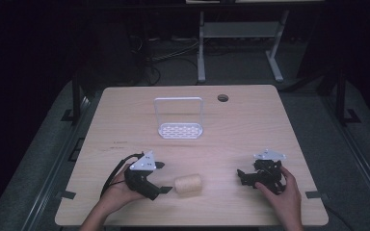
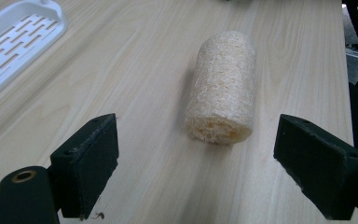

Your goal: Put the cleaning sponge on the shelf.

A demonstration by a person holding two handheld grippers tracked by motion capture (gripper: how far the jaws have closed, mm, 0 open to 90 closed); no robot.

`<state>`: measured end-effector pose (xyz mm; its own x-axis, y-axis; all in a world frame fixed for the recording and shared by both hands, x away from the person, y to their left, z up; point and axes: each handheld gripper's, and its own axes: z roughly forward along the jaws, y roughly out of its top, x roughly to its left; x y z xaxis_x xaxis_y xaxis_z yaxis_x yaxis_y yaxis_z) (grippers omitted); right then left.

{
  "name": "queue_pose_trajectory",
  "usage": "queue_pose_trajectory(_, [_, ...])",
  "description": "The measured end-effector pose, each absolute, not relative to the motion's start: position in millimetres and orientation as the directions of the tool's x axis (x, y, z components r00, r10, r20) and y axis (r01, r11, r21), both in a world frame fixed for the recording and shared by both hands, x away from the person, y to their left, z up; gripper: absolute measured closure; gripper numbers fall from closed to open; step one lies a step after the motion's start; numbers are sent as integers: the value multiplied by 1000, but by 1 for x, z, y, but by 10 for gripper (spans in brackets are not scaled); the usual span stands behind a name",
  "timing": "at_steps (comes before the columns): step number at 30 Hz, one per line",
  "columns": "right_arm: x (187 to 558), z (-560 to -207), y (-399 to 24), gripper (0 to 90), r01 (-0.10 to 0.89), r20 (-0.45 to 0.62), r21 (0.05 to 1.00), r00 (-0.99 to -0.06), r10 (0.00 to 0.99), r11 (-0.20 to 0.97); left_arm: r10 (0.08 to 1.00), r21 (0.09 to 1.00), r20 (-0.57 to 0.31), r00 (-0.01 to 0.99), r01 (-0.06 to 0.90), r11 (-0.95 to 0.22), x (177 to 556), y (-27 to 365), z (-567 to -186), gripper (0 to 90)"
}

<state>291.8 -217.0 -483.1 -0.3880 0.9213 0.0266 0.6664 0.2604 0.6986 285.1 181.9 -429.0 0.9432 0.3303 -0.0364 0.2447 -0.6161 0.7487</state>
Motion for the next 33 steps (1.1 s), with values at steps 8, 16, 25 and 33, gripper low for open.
queue_pose_trajectory(8, [292,-483,-217,5,667,27,699,-388,921,260,310,751,-26,951,223,-621,287,172,-425,136])
queue_pose_trajectory(16, [292,-483,-217,5,666,27,699,-388,921,260,282,751,-23,959,203,-628,289,160,-424,136])
queue_pose_trajectory(25, [292,-483,-217,5,667,27,699,-387,922,260,252,745,-24,967,185,-640,290,145,-424,136])
queue_pose_trajectory(33, [292,-483,-217,6,666,27,699,-388,921,260,224,743,-21,974,165,-649,291,129,-425,136])
